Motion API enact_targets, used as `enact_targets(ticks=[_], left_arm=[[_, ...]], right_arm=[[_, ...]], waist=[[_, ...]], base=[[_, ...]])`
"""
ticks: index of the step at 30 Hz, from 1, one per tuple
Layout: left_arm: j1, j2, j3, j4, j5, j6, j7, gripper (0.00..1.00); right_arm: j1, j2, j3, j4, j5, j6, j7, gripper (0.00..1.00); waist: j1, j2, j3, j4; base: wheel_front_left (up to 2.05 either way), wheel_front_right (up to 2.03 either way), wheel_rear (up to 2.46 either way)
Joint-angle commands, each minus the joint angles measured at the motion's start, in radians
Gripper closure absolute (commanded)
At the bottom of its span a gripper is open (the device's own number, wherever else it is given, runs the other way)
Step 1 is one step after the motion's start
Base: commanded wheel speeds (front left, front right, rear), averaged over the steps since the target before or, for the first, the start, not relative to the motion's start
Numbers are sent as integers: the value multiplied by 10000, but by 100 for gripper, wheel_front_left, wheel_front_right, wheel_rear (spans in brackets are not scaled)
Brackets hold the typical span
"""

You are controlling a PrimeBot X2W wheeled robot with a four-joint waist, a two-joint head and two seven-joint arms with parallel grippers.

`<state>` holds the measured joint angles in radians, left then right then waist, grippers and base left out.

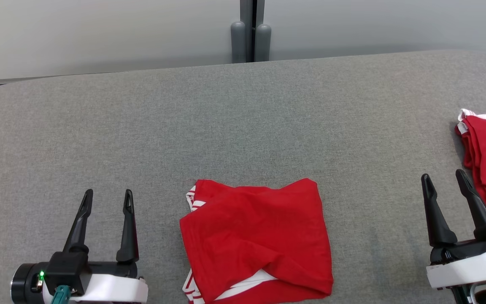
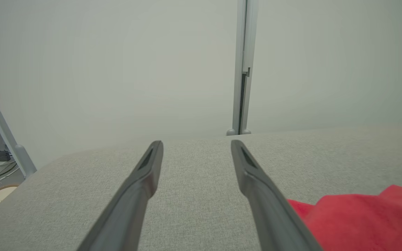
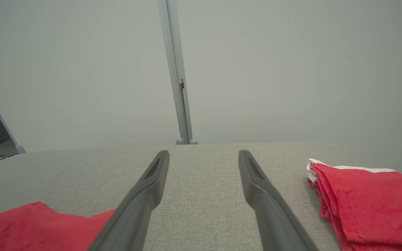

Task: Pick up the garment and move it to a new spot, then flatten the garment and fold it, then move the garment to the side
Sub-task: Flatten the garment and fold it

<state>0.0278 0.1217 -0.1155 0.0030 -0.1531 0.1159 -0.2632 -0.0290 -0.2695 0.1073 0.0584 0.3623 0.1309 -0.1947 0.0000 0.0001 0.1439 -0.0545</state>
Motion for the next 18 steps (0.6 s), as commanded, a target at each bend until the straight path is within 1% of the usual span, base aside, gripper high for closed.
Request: enact_targets(ticks=[1,18], left_arm=[[54,85,16,-8,-49,6,16,0],[128,121,-207,-124,-92,105,216,0]], right_arm=[[91,17,-35,-46,-55,-6,61,0],[239,93,47,-296,-94,-6,356,0]], waist=[[0,-1,-14,-14],[0,-1,-111,19]], base=[[0,0,0],[0,0,0]])
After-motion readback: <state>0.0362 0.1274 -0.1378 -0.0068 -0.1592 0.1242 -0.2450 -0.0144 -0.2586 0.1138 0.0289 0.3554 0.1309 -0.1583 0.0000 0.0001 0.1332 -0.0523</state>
